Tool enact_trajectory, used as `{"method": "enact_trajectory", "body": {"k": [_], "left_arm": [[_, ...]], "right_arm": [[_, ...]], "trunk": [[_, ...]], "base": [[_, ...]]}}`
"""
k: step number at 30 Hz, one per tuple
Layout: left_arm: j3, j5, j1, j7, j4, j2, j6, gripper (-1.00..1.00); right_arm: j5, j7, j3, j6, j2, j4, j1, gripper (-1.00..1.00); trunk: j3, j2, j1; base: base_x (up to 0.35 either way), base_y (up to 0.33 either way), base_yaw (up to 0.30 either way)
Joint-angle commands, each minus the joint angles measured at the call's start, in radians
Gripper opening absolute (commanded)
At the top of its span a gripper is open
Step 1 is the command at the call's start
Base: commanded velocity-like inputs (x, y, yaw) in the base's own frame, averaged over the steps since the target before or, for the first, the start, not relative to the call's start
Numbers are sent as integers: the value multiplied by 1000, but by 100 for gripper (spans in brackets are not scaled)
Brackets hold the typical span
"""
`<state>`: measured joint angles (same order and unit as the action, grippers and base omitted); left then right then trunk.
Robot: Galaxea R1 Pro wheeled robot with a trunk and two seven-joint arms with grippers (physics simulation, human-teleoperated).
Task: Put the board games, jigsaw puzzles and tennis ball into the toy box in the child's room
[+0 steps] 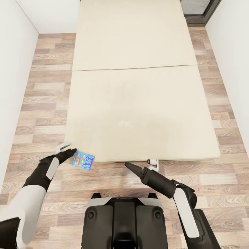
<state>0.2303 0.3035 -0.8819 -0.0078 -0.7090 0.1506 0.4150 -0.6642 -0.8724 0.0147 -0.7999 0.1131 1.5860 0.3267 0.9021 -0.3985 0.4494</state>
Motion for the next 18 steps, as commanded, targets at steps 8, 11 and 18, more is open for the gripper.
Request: {"method": "enact_trajectory", "body": {"k": [8, 11, 18], "left_arm": [[157, 34, 0, -68, -1, 29, 33, 100], [211, 38, 0, -89, -1, 53, 79, 100], [276, 45, 0, -229, -1, 124, 203, 100]], "right_arm": [[-3, 1, -1, -4, 1, 0, 0, 100], [-3, 1, -1, -4, 1, 0, 0, 100], [-1, 3, -7, 2, -2, -6, 1, 100]], "trunk": [[1, -1, 1], [1, -1, 1], [1, -1, 1]], "base": [[0, 0, 0], [0, 0, 0], [0, 0, 0]]}}
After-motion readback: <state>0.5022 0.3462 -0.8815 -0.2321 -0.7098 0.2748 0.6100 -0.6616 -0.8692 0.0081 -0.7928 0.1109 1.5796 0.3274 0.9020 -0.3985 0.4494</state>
